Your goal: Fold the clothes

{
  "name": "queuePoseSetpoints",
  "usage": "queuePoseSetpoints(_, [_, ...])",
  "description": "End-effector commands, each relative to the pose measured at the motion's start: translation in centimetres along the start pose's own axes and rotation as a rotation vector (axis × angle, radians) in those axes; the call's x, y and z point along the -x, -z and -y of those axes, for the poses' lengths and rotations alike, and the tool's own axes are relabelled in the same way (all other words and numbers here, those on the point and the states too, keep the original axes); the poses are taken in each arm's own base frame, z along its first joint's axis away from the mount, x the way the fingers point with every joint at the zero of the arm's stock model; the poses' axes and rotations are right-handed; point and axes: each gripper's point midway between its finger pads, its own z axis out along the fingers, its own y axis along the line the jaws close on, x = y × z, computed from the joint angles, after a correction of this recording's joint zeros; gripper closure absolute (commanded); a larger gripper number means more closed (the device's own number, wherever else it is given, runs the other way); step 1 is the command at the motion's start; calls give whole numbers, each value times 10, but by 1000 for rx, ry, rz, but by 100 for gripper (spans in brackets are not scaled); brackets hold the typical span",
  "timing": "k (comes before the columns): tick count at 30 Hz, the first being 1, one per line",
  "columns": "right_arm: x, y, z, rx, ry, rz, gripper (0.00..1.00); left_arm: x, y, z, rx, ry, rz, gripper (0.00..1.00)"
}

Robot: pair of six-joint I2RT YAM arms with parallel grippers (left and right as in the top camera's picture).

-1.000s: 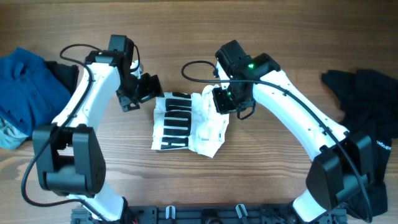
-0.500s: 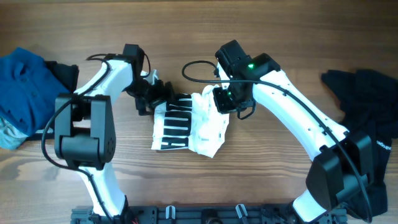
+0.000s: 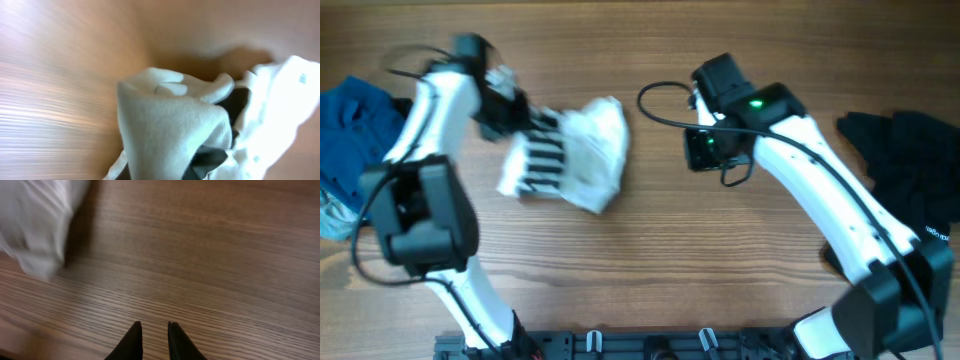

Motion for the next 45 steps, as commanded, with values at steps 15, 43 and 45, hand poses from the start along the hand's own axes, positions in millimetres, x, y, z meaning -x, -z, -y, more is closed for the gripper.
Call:
queuePoseSetpoints(15, [4,16,7,-13,-15,50,82,74,238,-288,330,556,624,94])
queuePoseSetpoints(43, [89,54,127,-58,-281,392,0,8,123,-10,82,28,58,0])
queuePoseSetpoints(45, [81,58,130,-65,-292,374,0,-19,122,-11,110,39,-47,0])
